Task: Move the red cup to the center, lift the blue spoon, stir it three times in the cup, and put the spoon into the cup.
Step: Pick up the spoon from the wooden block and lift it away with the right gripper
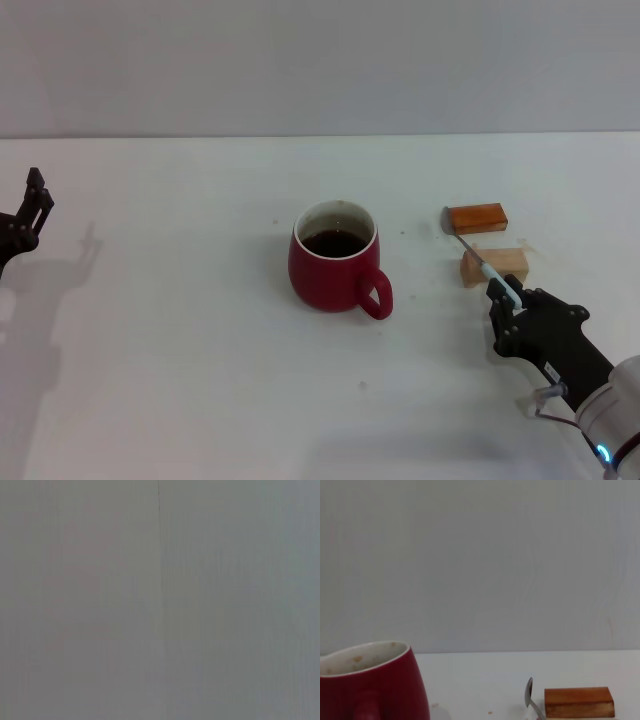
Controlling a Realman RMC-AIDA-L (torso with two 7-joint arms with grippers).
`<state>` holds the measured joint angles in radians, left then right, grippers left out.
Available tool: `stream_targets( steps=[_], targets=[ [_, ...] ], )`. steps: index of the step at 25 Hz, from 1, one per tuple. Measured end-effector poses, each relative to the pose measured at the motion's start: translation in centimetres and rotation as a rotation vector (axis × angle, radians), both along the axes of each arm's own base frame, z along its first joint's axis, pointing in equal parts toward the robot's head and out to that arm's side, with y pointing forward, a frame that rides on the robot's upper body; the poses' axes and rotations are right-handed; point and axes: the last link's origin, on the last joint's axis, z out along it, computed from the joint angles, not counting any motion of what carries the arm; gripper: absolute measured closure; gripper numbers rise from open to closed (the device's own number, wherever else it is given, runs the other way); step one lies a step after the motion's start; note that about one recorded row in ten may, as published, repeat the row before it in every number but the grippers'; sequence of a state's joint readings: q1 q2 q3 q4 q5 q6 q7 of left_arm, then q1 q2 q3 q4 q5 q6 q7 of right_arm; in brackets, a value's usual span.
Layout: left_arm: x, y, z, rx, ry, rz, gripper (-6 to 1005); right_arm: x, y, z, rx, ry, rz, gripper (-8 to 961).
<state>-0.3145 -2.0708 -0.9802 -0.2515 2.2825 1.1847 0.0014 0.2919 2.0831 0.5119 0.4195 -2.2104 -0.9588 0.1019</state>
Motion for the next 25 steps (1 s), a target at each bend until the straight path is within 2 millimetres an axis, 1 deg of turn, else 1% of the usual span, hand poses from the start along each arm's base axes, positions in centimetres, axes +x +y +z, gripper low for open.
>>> stream_targets(
  steps=[10, 15, 17, 19, 20, 22, 23, 24, 25],
  targets=[
    [0.1, 0.2, 0.0, -0.003, 0.001, -0.002, 157, -0.5, 0.4, 0.2, 0.014, 0.019, 0.008, 822],
    [0.0, 0.3, 0.0, -0.008, 0.003, 0.003, 158, -1.3, 0.8, 0.3, 0.014, 0.031, 0.029, 821],
    [0.0, 0.3, 0.0, -0.009, 0.003, 0.003, 158, -1.7, 1.0, 0.5, 0.017, 0.027, 0.044, 821],
    [0.0, 0.3, 0.0, -0.008, 0.003, 0.003, 158, -2.6, 1.5, 1.0, 0.017, 0.02, 0.049, 821],
    [0.0, 0.3, 0.0, -0.008, 0.003, 0.003, 157, -2.6, 1.5, 1.0, 0.017, 0.02, 0.049, 822],
    [0.0, 0.3, 0.0, -0.007, 0.002, 0.004, 157, -3.3, 1.9, 1.5, 0.017, -0.012, 0.048, 822],
    [0.0, 0.3, 0.0, -0.007, 0.001, 0.003, 157, -4.2, 2.3, 2.0, 0.028, -0.047, 0.053, 822],
    [0.0, 0.3, 0.0, -0.006, 0.001, 0.004, 158, -4.2, 2.3, 2.0, 0.028, -0.047, 0.053, 822],
    [0.0, 0.3, 0.0, -0.006, 0.001, 0.004, 158, -4.6, 2.4, 2.3, 0.034, -0.068, 0.056, 822]
  ],
)
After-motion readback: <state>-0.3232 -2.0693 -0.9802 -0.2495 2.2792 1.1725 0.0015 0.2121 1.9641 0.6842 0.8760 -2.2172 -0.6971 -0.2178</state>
